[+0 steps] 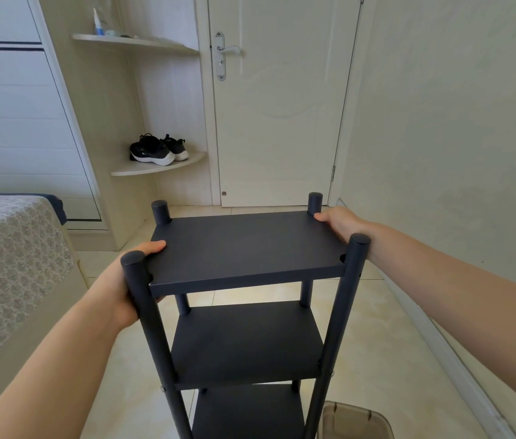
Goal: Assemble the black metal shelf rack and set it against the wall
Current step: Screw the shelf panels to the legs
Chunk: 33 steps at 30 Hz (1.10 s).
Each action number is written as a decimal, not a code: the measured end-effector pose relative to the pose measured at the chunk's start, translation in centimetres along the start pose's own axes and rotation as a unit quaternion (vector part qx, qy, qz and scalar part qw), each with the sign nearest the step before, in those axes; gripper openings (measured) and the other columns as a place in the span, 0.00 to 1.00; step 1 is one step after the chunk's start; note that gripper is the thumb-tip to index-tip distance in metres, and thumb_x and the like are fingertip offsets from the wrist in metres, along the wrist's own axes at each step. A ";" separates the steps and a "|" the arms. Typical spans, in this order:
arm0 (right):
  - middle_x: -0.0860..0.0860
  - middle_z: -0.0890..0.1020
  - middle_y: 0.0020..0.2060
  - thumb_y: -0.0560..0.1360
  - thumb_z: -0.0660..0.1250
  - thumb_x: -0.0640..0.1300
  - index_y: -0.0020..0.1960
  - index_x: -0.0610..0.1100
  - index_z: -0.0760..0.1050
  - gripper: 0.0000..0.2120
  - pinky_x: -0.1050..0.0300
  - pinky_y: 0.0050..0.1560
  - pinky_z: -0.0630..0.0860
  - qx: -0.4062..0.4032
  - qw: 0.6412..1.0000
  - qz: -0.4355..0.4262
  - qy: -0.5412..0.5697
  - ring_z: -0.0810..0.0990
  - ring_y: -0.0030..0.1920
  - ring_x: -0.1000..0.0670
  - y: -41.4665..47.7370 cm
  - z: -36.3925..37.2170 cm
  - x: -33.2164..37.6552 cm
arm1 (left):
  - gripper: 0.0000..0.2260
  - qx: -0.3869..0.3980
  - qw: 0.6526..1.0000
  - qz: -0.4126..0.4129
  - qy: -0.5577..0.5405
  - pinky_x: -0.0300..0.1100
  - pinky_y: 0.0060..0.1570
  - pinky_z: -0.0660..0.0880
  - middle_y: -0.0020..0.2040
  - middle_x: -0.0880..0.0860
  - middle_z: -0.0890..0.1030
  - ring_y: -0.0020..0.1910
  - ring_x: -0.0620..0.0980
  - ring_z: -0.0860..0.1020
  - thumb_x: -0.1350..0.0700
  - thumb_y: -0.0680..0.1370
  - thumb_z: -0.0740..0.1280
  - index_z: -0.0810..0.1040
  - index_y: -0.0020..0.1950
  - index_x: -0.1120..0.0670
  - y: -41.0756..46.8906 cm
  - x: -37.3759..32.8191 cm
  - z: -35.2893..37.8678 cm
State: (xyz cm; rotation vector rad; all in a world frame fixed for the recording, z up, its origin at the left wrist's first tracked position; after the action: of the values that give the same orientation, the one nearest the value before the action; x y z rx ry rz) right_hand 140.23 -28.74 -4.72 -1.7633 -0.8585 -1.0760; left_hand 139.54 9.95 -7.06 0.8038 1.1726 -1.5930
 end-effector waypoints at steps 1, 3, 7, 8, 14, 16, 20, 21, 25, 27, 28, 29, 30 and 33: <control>0.47 0.85 0.36 0.80 0.61 0.50 0.50 0.43 0.76 0.11 0.56 0.36 0.75 -0.002 1.000 0.001 -0.001 0.84 0.35 0.48 -0.1 0.2 -0.2 | 0.10 -0.005 1.000 0.003 -0.004 0.39 0.26 0.79 0.32 0.51 0.84 0.26 0.48 0.82 0.52 0.74 0.74 0.80 0.50 0.56 0.0 0.0 -0.1; 0.49 0.85 0.33 0.80 0.62 0.52 0.49 0.45 0.76 0.11 0.57 0.34 0.76 0.010 1.000 0.001 0.003 0.84 0.33 0.49 -0.5 0.5 -0.4 | 0.08 -0.014 1.000 0.012 -0.015 0.38 0.25 0.78 0.31 0.51 0.84 0.25 0.48 0.81 0.53 0.75 0.73 0.79 0.49 0.56 0.1 0.0 -0.1; 0.51 0.86 0.37 0.79 0.62 0.60 0.52 0.49 0.77 0.15 0.58 0.37 0.80 0.026 0.999 -0.018 0.011 0.85 0.37 0.50 -1.1 0.3 0.2 | 0.08 -0.025 0.999 0.019 -0.030 0.42 0.41 0.78 0.32 0.50 0.84 0.32 0.50 0.82 0.52 0.74 0.73 0.79 0.48 0.55 0.3 0.3 0.6; 0.51 0.86 0.38 0.79 0.62 0.61 0.51 0.50 0.77 0.15 0.57 0.40 0.80 0.032 0.999 -0.010 0.023 0.84 0.40 0.49 -1.2 0.2 -0.1 | 0.08 -0.034 0.999 0.020 -0.035 0.44 0.45 0.77 0.33 0.51 0.84 0.35 0.51 0.81 0.52 0.74 0.73 0.79 0.48 0.55 0.5 0.4 0.6; 0.44 0.81 0.43 0.83 0.57 0.46 0.52 0.39 0.76 0.13 0.51 0.42 0.78 -0.011 0.989 -0.003 0.148 0.80 0.40 0.45 -2.1 -2.4 -2.9 | 0.16 -0.072 0.995 0.028 -0.062 0.50 0.56 0.78 0.50 0.55 0.83 0.48 0.57 0.81 0.51 0.72 0.75 0.80 0.57 0.56 0.6 1.1 0.5; 0.43 0.83 0.46 0.83 0.57 0.45 0.53 0.39 0.77 0.12 0.50 0.45 0.79 -0.049 0.990 -0.030 0.132 0.83 0.46 0.44 -2.9 -3.7 -2.9 | 0.14 -0.091 0.992 0.033 -0.076 0.44 0.41 0.76 0.46 0.54 0.83 0.42 0.55 0.80 0.50 0.72 0.74 0.80 0.54 0.54 0.7 1.1 0.3; 0.43 0.84 0.48 0.81 0.62 0.41 0.56 0.38 0.77 0.08 0.51 0.49 0.79 -0.064 0.992 -0.039 0.105 0.83 0.49 0.44 -5.6 -3.5 -4.1 | 0.15 -0.138 0.984 0.048 -0.102 0.45 0.44 0.75 0.44 0.52 0.81 0.43 0.55 0.78 0.48 0.71 0.75 0.80 0.53 0.53 -0.2 1.3 0.0; 0.43 0.84 0.48 0.80 0.64 0.40 0.56 0.38 0.77 0.08 0.50 0.50 0.80 -0.055 0.992 -0.036 0.106 0.83 0.49 0.44 -6.6 -2.7 -4.5 | 0.18 -0.152 0.981 0.052 -0.105 0.47 0.50 0.76 0.46 0.53 0.81 0.46 0.56 0.79 0.47 0.71 0.75 0.79 0.56 0.53 -0.7 1.5 0.0; 0.42 0.84 0.48 0.79 0.67 0.40 0.55 0.40 0.79 0.07 0.49 0.51 0.82 0.012 0.992 -0.032 0.122 0.84 0.48 0.43 -11.2 1.7 -5.4 | 0.16 -0.212 0.968 0.057 -0.119 0.47 0.47 0.75 0.44 0.52 0.79 0.44 0.54 0.78 0.46 0.72 0.74 0.76 0.51 0.55 -3.3 2.8 0.8; 0.43 0.85 0.48 0.78 0.68 0.41 0.55 0.41 0.79 0.07 0.48 0.53 0.82 0.052 0.989 -0.054 0.126 0.85 0.49 0.44 -13.6 4.1 -4.8 | 0.13 -0.226 0.964 0.058 -0.130 0.44 0.43 0.71 0.39 0.50 0.78 0.40 0.51 0.76 0.46 0.73 0.73 0.75 0.42 0.53 -4.7 3.1 1.8; 0.44 0.85 0.48 0.78 0.68 0.43 0.55 0.41 0.79 0.08 0.48 0.54 0.82 0.068 0.988 -0.072 0.120 0.86 0.49 0.46 -14.7 5.2 -4.4 | 0.12 -0.227 0.963 0.056 -0.136 0.43 0.42 0.70 0.39 0.49 0.78 0.39 0.50 0.76 0.46 0.74 0.73 0.75 0.40 0.52 -5.4 3.3 2.2; 0.46 0.85 0.49 0.79 0.67 0.44 0.56 0.43 0.79 0.08 0.49 0.54 0.82 0.081 0.987 -0.093 0.102 0.86 0.49 0.48 -15.8 6.1 -3.9 | 0.11 -0.219 0.964 0.054 -0.143 0.42 0.40 0.70 0.39 0.49 0.79 0.39 0.49 0.77 0.46 0.74 0.73 0.75 0.40 0.51 -6.0 3.5 2.7; 0.48 0.85 0.49 0.80 0.66 0.46 0.56 0.44 0.79 0.08 0.51 0.55 0.82 0.089 0.987 -0.115 0.074 0.85 0.49 0.50 -16.8 7.0 -3.5 | 0.10 -0.200 0.966 0.052 -0.153 0.42 0.39 0.71 0.39 0.49 0.80 0.39 0.48 0.78 0.47 0.75 0.73 0.77 0.42 0.51 -6.5 3.8 3.1; 0.53 0.83 0.52 0.80 0.64 0.48 0.60 0.50 0.75 0.09 0.55 0.56 0.81 0.089 0.978 -0.184 0.026 0.83 0.51 0.55 -18.9 8.5 -2.5 | 0.11 -0.107 0.978 0.031 -0.175 0.44 0.46 0.77 0.47 0.51 0.86 0.44 0.50 0.84 0.50 0.76 0.74 0.80 0.55 0.53 -7.3 5.2 4.3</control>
State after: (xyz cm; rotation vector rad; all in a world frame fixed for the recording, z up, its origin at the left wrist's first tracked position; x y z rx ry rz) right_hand 125.49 -13.99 -3.01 -1.4534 -1.2417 -1.2328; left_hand 131.12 4.80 -8.05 0.3962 1.0286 -1.4547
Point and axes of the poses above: each hand's wrist, its own y-axis towards the middle knuckle, its own z-axis out of the palm, x = y × z, the point moved 9 cm from there along y, towards the middle knuckle
